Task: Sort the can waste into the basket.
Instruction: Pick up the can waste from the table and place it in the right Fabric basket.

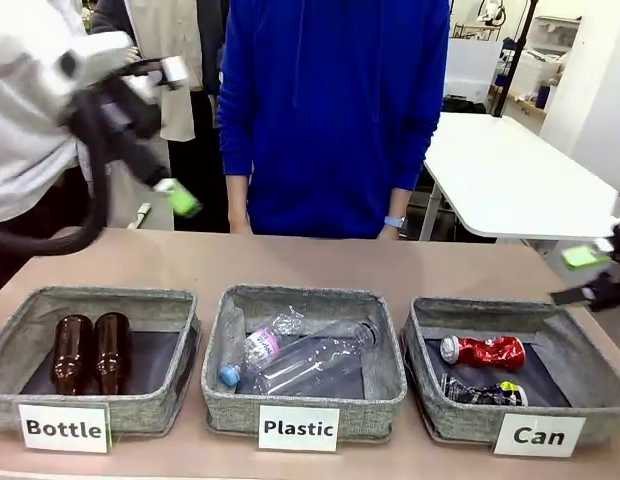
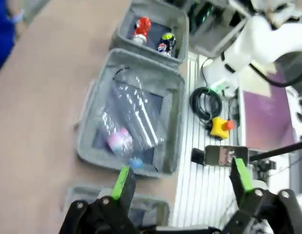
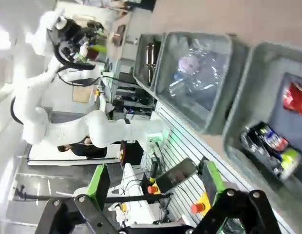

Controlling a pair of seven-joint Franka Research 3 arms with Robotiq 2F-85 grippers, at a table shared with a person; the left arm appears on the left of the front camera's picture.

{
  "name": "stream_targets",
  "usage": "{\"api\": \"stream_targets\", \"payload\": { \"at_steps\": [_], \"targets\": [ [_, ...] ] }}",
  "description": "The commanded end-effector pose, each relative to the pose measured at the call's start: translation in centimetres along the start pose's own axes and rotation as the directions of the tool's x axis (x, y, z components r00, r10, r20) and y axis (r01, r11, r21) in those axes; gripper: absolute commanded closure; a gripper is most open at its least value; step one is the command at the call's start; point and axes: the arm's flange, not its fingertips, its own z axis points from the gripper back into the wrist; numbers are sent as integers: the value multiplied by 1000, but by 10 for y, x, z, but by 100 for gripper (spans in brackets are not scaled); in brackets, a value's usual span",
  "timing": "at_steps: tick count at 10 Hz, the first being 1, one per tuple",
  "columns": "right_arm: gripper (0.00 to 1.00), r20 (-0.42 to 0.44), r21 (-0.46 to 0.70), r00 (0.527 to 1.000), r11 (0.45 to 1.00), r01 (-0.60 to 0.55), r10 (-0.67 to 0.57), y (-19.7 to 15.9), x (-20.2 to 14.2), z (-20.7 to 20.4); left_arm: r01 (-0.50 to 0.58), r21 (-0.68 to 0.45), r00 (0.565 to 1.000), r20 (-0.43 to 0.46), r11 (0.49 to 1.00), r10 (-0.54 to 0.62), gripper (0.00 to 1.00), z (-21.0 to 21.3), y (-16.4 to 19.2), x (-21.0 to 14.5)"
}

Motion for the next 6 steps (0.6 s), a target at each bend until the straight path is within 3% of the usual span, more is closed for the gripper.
{"api": "stream_targets", "payload": {
  "at_steps": [1,4,5,6],
  "targets": [
    [0,69,69,997,997,39,-44,-6,11,-34,-94,-2,978,189,996,93,0,25,-1,-67],
    [0,269,179,949,977,119,-165,-10,28,-51,-198,-128,885,403,972,233,0,34,21,-161],
    [0,190,171,966,975,144,-176,-12,26,-55,-258,-168,835,456,951,308,0,32,29,-180],
    [0,184,151,975,984,94,-121,-14,43,-33,-214,-84,922,312,973,229,0,46,18,-155]
  ]
}}
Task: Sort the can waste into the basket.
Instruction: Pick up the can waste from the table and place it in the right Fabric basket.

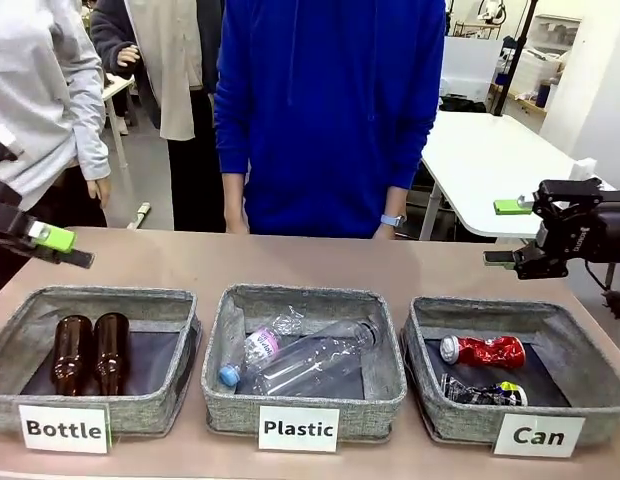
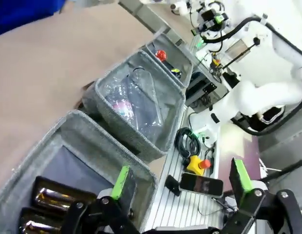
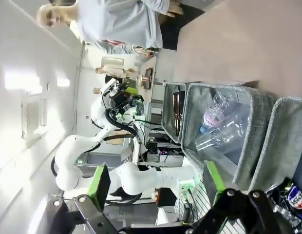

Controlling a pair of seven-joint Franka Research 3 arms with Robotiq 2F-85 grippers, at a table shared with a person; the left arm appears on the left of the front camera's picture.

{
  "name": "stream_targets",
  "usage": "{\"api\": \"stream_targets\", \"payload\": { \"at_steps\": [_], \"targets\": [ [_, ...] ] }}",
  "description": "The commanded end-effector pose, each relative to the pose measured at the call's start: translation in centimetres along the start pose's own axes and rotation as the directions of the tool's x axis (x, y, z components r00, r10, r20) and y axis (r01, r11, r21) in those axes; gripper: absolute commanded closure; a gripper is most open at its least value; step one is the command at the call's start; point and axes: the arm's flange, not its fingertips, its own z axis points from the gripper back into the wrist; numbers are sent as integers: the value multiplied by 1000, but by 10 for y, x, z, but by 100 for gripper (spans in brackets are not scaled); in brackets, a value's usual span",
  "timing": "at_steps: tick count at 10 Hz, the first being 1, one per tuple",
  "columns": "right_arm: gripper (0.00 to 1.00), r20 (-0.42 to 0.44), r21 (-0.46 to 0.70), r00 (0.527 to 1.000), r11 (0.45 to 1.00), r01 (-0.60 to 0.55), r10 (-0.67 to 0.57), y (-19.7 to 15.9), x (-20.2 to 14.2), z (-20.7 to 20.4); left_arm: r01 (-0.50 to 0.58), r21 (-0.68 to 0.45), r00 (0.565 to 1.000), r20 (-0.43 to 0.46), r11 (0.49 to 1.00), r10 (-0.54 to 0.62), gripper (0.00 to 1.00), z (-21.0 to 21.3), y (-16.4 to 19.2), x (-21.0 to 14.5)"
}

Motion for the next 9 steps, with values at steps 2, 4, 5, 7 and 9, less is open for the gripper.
{"api": "stream_targets", "payload": {
  "at_steps": [2,4,5,7,9],
  "targets": [
    [0,-20,-11,1000,1000,-23,23,4,-4,5,63,20,995,-76,998,-61,0,-6,-17,25],
    [0,-20,-11,1000,1000,-23,23,4,-4,5,63,20,995,-76,998,-61,0,-6,-17,25],
    [0,-20,-11,1000,1000,-23,23,4,-4,5,63,20,995,-76,998,-61,0,-6,-17,25],
    [0,-20,-11,1000,1000,-23,23,4,-4,5,63,20,995,-76,998,-61,0,-6,-17,25],
    [0,-20,-11,1000,1000,-23,23,4,-4,5,63,20,995,-76,998,-61,0,-6,-17,25]
  ]
}}
